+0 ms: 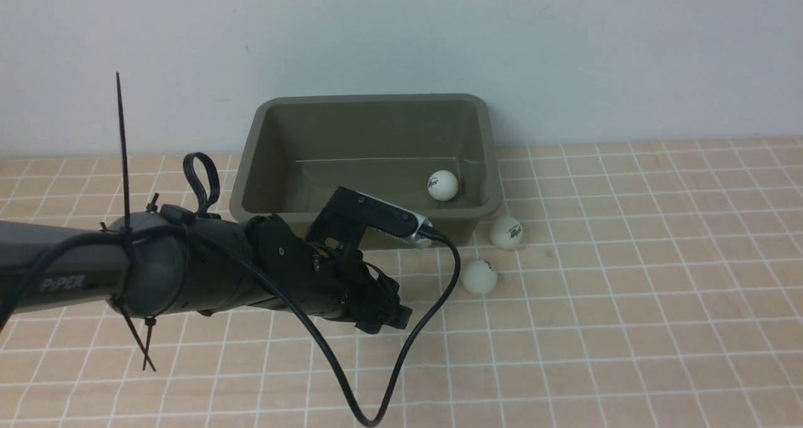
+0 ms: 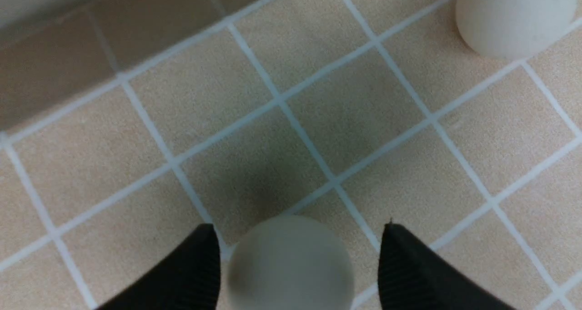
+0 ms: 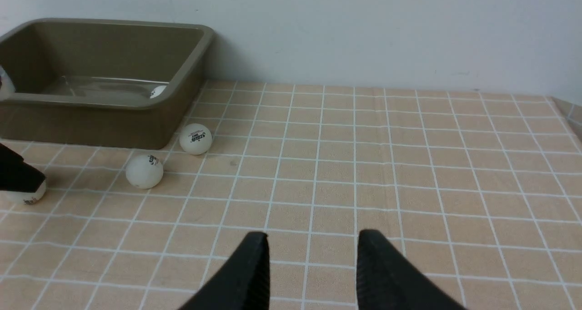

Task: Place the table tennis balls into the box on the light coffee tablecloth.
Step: 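Reach for and grasp a ping pong ball on the table beside the basket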

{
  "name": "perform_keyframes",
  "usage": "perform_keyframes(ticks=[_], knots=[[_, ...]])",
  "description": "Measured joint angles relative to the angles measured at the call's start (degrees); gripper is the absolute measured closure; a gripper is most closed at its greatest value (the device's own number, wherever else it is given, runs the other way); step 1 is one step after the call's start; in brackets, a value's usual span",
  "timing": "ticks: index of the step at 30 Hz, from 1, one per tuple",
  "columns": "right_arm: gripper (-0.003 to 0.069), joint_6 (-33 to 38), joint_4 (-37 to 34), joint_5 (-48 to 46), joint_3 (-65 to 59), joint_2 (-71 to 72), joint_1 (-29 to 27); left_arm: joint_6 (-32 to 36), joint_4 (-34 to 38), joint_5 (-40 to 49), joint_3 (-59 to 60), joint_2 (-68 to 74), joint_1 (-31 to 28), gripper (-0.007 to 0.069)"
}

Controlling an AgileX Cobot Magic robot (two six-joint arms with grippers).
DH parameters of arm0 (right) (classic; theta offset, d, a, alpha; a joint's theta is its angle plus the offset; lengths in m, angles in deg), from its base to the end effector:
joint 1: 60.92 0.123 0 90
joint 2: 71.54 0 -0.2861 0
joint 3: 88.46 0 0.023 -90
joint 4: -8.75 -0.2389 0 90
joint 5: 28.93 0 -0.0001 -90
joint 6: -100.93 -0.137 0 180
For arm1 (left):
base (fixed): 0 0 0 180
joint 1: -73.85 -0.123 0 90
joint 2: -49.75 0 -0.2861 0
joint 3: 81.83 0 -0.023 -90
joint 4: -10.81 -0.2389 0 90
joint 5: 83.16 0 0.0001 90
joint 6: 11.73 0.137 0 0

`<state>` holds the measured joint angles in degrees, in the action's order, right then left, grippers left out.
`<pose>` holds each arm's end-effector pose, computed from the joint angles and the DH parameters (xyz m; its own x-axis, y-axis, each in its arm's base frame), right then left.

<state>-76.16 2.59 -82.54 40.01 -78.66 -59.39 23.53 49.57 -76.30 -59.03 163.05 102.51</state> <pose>0.0343 0.0128 0.2509 -0.3775 0.0030 -0.9260 -0.1016 0.9938 0.0447 0.3289 -0.1915 0.1227 -0.7151 0.3254 -0.6187 0.4788 0.8729 -0.0943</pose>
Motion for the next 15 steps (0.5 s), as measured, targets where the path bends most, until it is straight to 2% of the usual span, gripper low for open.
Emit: perform_keyframes(ticks=[7,10,15], knots=[[0.0407,0.0,0.1,0.0,0.0,0.0,0.0,0.0,0.0,0.1,0.0,2.2,0.0,0.0232],[0.0407,0.1,0.1,0.1,0.0,0.0,0.0,0.1,0.0,0.1,0.0,2.0,0.2,0.0308],[0.0407,1.2,0.1,0.4,0.0,0.0,0.0,1.3,0.0,-0.3,0.0,-1.7,1.7,0.0308]])
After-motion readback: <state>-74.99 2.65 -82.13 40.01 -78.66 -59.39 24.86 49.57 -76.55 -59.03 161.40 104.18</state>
